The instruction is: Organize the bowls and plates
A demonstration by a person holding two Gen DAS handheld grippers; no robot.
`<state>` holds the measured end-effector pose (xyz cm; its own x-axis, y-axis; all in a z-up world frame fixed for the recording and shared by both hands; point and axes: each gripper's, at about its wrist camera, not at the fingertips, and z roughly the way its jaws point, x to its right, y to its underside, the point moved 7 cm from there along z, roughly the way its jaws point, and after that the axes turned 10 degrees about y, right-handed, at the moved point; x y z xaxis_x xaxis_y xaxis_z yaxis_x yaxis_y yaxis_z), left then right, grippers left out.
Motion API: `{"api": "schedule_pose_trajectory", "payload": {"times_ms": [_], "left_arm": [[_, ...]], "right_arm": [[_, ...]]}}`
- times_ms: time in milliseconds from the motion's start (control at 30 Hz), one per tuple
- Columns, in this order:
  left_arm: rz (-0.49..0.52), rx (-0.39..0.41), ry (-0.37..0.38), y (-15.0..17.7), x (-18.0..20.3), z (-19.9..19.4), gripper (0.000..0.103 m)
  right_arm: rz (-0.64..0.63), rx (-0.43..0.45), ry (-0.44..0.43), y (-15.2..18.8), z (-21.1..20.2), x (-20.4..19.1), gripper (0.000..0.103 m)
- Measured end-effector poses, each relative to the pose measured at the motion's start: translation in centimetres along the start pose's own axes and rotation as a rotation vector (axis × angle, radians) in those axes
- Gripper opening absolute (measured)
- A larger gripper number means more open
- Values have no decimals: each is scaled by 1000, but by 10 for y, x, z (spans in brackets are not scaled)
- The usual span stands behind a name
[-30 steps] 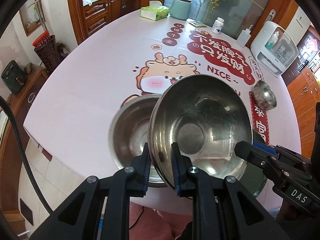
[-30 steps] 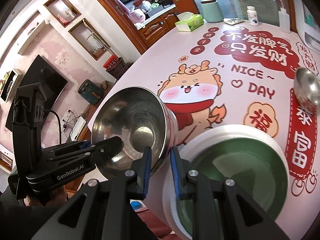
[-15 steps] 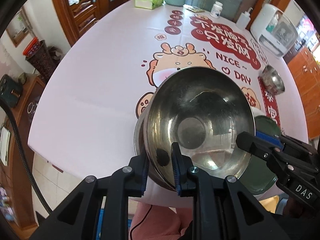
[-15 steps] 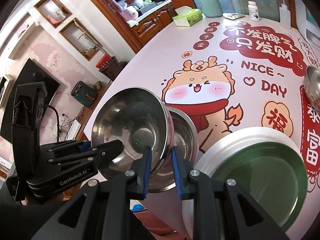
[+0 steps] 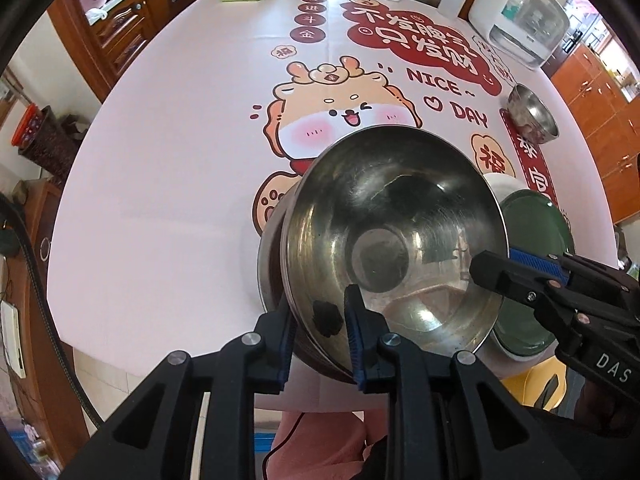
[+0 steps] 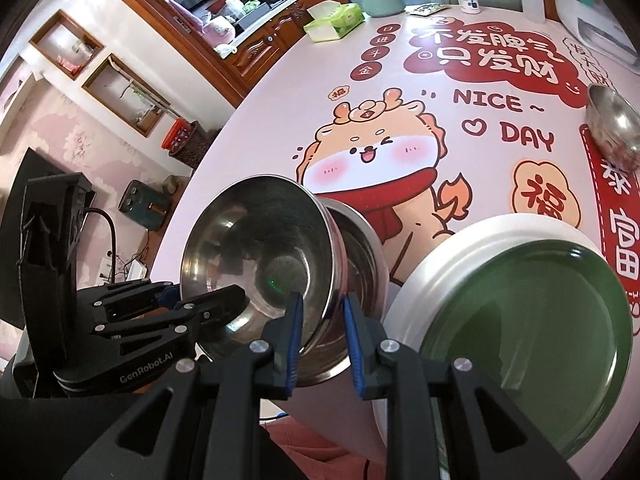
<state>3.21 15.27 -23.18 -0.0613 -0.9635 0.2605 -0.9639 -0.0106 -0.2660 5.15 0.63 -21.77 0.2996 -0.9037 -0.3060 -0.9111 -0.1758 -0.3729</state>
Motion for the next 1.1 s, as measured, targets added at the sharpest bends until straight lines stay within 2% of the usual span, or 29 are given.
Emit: {"api": "schedule_pose_trajectory", "payload": {"times_ms": [300,433,533,933,1100], "left_arm": [[32,-25,24,-2,-2,6,26],[43,-27,28,-4,-3,7,27],[52,-25,33,-6,-4,7,29],[117,26,77,-21,5,0,32],[154,77,106,-31,16,-9,33]], "right_arm": [[38,1,26,3,2,-2,22],[38,5,23,4,2,-6,33],[45,11,31,5,2,-7,33],[67,64,37,1,-7,-7,34],[91,95,51,0,-14,-1,34]]}}
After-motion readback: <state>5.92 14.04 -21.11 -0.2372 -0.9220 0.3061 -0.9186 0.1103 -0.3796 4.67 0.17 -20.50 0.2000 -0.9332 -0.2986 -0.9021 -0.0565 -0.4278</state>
